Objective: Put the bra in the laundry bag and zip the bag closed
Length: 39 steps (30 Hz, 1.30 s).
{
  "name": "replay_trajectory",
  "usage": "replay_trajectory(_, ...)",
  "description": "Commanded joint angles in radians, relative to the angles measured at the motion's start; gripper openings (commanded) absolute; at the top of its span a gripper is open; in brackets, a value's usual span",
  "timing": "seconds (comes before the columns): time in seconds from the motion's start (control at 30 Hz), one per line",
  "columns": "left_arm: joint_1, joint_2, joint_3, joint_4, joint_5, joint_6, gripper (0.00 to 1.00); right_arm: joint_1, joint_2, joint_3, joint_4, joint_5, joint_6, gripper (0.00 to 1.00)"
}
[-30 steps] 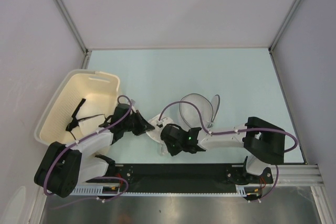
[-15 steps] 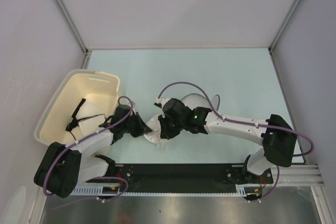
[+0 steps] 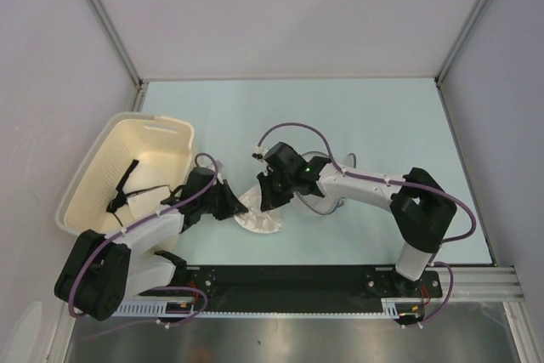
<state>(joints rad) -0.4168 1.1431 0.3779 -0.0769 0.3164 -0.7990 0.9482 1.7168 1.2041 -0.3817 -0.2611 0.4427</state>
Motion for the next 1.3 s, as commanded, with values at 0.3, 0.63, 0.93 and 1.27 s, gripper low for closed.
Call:
replay_trajectory(0.3,-0.004,-0.02,-0.023,0.132,0.098,-0.005,0.0,0.011,0.069,0.158,-0.196,-0.056,-0.076,0.46)
replay_trajectory(0.63,0.015,-0.042,-0.06,0.115,0.128,-0.022,0.0,0.018,-0.062,0.239,-0.367,-0.041,-0.076,0.77)
replay_trajectory(0.93,0.067,-0.14,-0.034,0.008,0.194,-0.035,0.0,-0.009,-0.166,0.334,-0.473,-0.055,-0.082,1.0)
replay_trajectory(1.27,0.098,-0.313,0.022,-0.153,0.286,-0.092,0.0,-0.17,-0.246,0.295,-0.454,-0.274,-0.067,1.0)
